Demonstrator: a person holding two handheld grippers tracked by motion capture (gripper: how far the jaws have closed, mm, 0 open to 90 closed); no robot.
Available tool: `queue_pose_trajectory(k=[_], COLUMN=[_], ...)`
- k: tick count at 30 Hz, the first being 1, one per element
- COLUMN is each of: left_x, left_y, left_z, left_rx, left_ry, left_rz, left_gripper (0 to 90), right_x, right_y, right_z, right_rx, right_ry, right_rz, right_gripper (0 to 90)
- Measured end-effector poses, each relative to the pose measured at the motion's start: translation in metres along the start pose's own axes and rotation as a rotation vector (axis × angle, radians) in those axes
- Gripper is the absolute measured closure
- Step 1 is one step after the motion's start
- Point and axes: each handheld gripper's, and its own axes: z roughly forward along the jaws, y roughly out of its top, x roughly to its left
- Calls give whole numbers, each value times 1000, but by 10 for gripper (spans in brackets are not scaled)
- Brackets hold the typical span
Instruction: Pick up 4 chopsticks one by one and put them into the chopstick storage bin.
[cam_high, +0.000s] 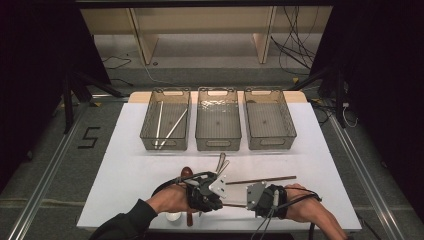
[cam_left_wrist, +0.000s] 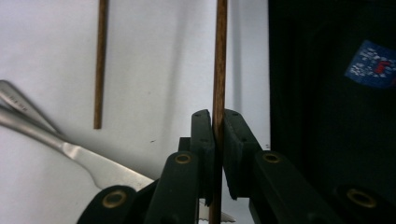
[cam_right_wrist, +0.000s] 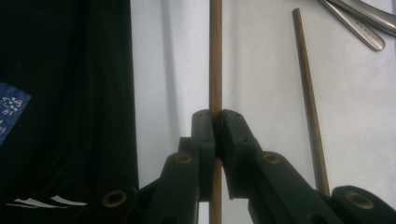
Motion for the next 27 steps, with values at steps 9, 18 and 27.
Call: queue_pose_trajectory(k=[9,18,27], left_x=[2,12,26], left_y=[-5,-15,-31], left_z=[-8,-18,-30], left_rx=[-36,-58,-94], left_ry=[-6,37,125], left_rz=[-18,-70,-157], left_gripper=[850,850,850], right_x=[-4,-17,-26], right_y=[-6,-16,-23], right_z=[-6,-20,-31], right_rx=[-48,-219,-386], right_ry=[-10,-131,-245], right_rz=[63,248,420], right_gripper=[745,468,358])
